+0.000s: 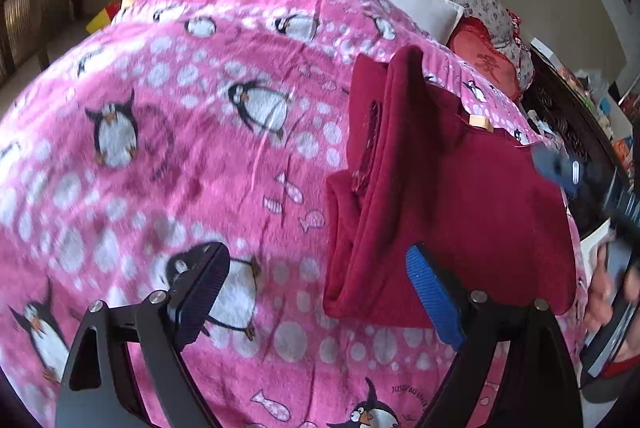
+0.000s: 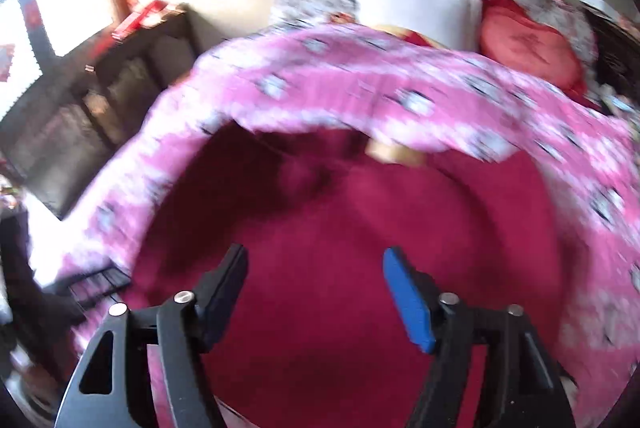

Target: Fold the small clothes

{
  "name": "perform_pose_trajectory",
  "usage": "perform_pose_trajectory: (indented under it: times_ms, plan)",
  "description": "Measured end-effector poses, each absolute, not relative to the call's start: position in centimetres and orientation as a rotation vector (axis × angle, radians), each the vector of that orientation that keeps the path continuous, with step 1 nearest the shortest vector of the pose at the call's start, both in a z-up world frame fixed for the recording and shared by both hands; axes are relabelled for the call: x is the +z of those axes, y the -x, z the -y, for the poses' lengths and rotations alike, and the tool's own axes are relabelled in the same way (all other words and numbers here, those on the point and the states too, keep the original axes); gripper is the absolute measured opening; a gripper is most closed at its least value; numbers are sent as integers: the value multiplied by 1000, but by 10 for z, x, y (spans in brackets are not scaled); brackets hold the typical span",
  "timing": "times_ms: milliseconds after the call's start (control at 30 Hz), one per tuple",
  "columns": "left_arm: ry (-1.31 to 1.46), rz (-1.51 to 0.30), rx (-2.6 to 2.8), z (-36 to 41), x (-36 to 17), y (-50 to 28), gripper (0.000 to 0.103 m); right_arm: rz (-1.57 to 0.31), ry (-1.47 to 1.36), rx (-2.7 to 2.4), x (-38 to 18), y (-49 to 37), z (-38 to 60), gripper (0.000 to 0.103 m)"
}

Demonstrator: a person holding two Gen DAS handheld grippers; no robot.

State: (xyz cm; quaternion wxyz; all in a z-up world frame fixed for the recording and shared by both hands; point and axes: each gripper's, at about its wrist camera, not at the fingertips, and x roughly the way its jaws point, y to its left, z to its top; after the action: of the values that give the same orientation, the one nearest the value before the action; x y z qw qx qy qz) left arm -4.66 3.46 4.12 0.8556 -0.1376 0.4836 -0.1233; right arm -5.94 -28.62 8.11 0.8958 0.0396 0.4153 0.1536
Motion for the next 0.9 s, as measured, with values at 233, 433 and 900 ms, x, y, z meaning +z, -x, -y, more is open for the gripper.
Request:
perform_pose_trajectory:
  times_ms: [233,433,900]
  plan:
    - [344,-998,-257,-31,31,47,97,-922,13,415,70,-3,186,87]
    - [354,-974,-265,-27,27,43,103,-1038,102,391,34,-40,146,87]
    - [266,-872,-465,15,80,60,43,-868,-25,442,85,-4,221,15]
